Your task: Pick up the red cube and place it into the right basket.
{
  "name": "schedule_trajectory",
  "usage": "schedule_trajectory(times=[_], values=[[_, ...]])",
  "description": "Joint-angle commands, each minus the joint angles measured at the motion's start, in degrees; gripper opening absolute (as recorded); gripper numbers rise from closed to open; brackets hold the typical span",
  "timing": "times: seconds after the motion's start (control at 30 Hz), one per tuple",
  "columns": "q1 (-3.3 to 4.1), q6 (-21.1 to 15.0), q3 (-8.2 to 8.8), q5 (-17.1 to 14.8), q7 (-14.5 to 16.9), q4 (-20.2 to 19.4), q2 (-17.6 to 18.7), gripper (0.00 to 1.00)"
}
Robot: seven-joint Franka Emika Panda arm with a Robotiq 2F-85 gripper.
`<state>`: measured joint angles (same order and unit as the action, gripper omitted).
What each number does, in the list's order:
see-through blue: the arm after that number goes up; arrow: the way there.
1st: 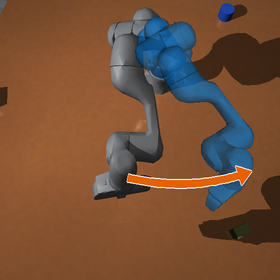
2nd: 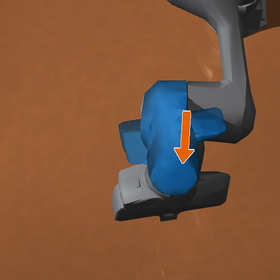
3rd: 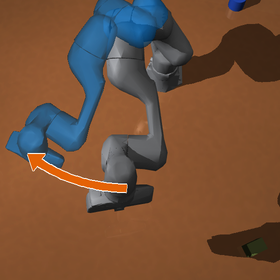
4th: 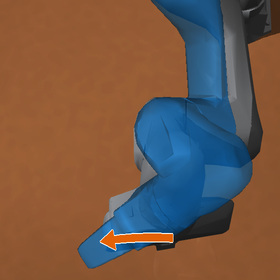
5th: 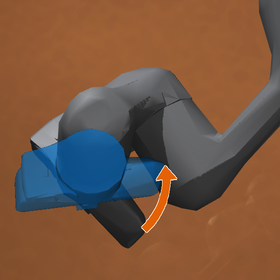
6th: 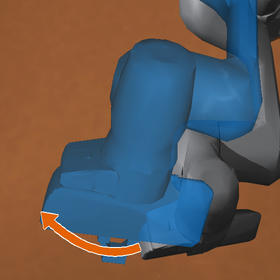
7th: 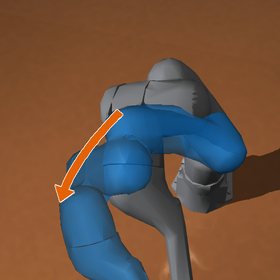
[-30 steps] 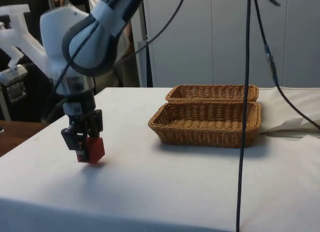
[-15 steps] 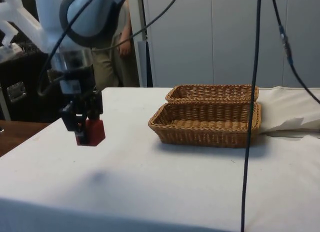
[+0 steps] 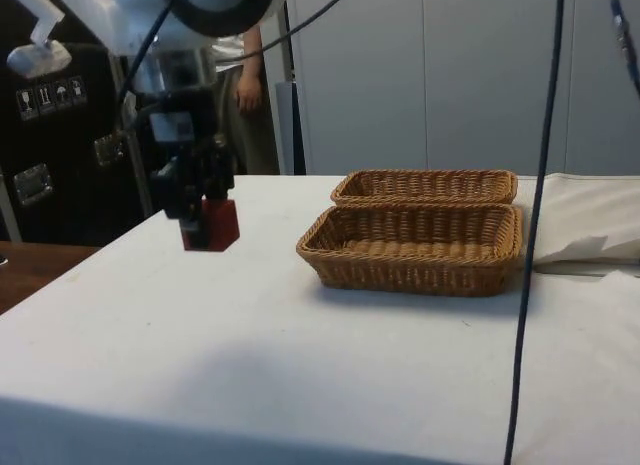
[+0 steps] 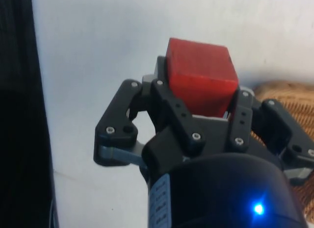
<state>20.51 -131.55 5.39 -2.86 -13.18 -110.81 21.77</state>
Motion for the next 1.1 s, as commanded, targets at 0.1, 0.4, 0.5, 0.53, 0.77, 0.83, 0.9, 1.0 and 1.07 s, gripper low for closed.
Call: schedule_trajectory(times=[0.1,0.4,0.5,0.53,0.77,0.83,0.9,1.0,1.07], values=[[0.0,-0.2,0.46,0.6,0.1,-3.2,-3.5,0.02],[-0.46,-0.5,1.72,2.3,0.8,-9.3,-10.1,0.02],[-0.57,-0.5,2.23,2.7,1.3,-10.8,-11.7,0.02],[-0.63,-0.6,2.41,2.8,1.4,-11.3,-12.3,0.02],[-0.97,-0.7,3.67,3.4,2.8,-14.6,-15.9,0.02],[-0.86,-0.2,3.84,3.1,2.9,-14.5,-15.8,0.02],[-0.97,-1.0,4.41,3.3,3.7,-16.2,-17.7,0.02],[-1.09,-1.4,4.76,2.9,4.4,-17.2,-18.9,0.02],[-1.15,-1.8,4.98,2.7,4.8,-17.9,-19.7,0.02]])
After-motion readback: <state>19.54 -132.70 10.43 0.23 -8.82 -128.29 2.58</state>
